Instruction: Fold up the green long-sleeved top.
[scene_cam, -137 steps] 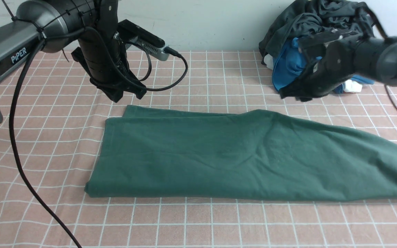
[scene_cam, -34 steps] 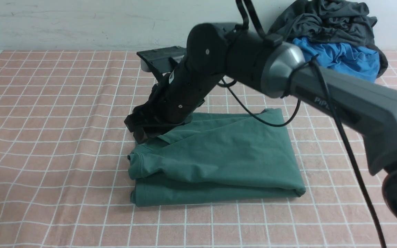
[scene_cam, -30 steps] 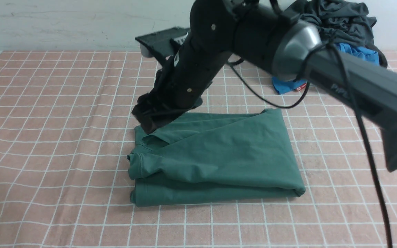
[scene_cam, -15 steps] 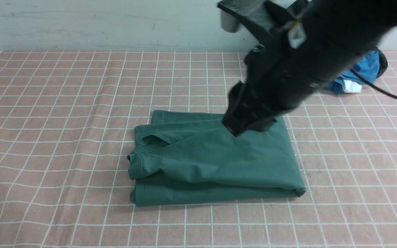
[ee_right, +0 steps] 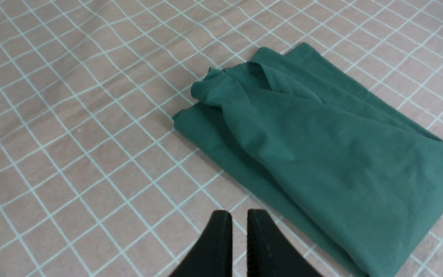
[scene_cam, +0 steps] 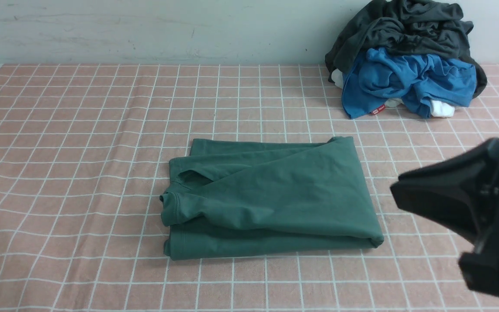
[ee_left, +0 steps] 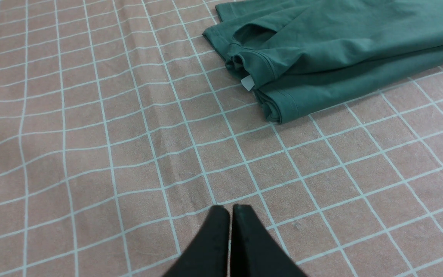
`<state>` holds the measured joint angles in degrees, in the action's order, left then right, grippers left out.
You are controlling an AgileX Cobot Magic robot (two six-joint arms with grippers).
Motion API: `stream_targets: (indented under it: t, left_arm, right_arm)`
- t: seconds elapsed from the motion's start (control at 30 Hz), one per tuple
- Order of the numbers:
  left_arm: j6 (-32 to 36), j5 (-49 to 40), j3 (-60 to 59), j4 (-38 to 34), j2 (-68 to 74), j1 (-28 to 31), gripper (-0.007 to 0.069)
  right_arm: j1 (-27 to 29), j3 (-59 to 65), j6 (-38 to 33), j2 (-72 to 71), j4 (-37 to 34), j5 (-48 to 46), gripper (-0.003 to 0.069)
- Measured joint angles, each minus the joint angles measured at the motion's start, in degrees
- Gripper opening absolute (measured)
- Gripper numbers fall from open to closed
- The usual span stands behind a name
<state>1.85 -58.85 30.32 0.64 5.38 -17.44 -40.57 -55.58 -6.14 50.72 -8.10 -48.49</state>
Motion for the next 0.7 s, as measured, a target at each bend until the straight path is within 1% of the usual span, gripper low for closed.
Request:
stream_targets:
  t: [0.23,0.33,0.43,0.6,0.67,0.7]
  left_arm:
    - [0.0,0.0,0.0,0.0,0.0,0.0,-0.0003]
    - [0.0,0.0,0.0,0.0,0.0,0.0,-0.0003]
    - [0.0,0.0,0.0,0.0,0.0,0.0,-0.0003]
    - [0.0,0.0,0.0,0.0,0.0,0.0,-0.0003]
    - [0.0,0.0,0.0,0.0,0.0,0.0,-0.0003]
    - [0.0,0.0,0.0,0.0,0.0,0.0,-0.0003]
  right_arm:
    - [0.0,1.2,0.1,-4.1,-0.5,-6.7,0.0049]
    - [0.0,1.2,0.2,-6.2,-0.8,-9.0,0.0005]
    - [0.0,1.2,0.4,-7.3,-0.7,-9.2,-0.0009]
    - [0.0,1.7,0.4,-8.4,-0.3,-5.7,-0.0014]
    - [0.0,5.0,0.5,-9.1,-0.2,-0.2,-0.0014]
    - [0.0,5.0,0.5,-9.2,-0.2,0.5,-0.0014]
